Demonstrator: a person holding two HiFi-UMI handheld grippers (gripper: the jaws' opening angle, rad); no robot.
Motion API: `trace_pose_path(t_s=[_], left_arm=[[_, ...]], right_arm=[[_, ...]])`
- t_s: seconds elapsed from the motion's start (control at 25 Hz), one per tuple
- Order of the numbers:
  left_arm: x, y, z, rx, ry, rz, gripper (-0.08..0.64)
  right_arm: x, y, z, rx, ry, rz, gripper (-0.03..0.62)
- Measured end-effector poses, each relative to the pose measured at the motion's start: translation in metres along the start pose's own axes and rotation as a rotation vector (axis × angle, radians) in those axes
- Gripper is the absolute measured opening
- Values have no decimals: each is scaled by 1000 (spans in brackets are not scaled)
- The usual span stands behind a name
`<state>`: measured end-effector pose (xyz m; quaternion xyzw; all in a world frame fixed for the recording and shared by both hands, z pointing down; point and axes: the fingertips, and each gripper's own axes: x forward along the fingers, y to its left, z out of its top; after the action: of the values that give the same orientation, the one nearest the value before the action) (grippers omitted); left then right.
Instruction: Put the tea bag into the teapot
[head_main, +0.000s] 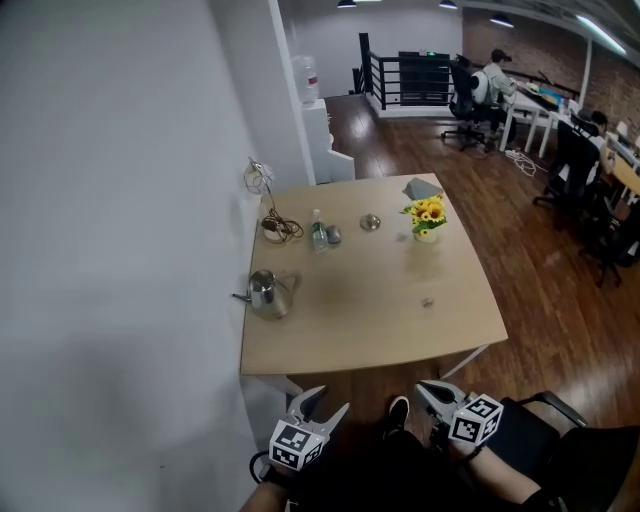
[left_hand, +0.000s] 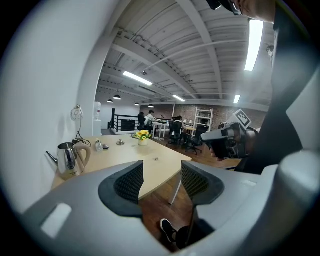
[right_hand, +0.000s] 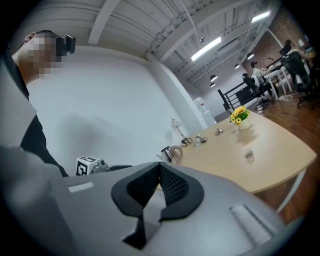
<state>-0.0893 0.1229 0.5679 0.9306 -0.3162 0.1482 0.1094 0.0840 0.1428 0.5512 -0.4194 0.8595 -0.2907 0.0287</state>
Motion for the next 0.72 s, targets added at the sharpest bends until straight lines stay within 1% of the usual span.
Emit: trace_pose_path(t_s=[0.24, 0.52, 0.72], left_arm=[[61, 40, 12, -30, 37, 35, 230], [145, 89, 39, -39, 68, 60, 230], [181, 105, 62, -44, 66, 88, 230]], right_arm=[[49, -53, 33, -1, 23, 53, 8], [104, -122, 75, 23, 69, 124, 8], [125, -148, 99, 10, 115, 177, 8]])
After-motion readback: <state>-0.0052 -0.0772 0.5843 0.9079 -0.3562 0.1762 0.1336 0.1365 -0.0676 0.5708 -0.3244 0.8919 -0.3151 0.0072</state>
